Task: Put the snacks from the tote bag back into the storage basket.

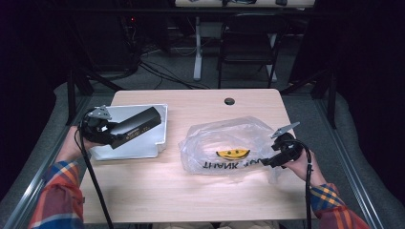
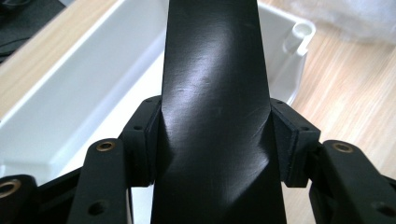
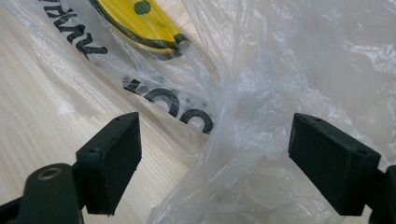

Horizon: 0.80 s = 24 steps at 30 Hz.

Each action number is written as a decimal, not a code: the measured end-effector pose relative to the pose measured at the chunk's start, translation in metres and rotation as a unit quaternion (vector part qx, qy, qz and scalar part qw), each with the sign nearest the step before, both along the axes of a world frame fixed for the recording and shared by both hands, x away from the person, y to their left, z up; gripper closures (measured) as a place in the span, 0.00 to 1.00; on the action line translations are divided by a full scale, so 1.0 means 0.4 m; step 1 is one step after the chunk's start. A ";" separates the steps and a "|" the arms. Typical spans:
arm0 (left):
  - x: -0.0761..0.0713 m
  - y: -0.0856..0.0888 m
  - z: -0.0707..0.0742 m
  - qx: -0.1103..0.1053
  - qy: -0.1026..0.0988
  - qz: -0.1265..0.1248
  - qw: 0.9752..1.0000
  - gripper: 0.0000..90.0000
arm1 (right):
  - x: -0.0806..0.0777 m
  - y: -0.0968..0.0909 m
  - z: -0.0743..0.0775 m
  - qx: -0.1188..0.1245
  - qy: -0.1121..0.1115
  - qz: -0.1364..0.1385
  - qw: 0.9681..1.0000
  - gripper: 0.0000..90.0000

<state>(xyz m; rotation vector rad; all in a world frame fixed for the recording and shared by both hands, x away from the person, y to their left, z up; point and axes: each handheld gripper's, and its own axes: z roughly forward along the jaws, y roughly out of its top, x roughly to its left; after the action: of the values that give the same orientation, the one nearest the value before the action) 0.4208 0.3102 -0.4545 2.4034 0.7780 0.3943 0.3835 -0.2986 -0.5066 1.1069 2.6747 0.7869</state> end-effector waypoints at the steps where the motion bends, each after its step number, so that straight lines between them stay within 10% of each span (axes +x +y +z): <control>1: 0.003 0.001 -0.011 0.001 0.002 0.000 1.000 0.48 | -0.002 0.001 -0.001 0.001 -0.003 -0.004 1.000 0.19; 24: 0.062 -0.001 -0.145 0.027 0.019 -0.015 0.999 0.48 | -0.001 0.003 -0.006 -0.005 0.002 -0.001 1.000 0.19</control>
<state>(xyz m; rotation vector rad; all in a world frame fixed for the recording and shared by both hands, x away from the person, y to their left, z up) 0.4454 0.3097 -0.5127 2.4760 0.7560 0.3619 0.3831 -0.2975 -0.5088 1.1113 2.6777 0.7702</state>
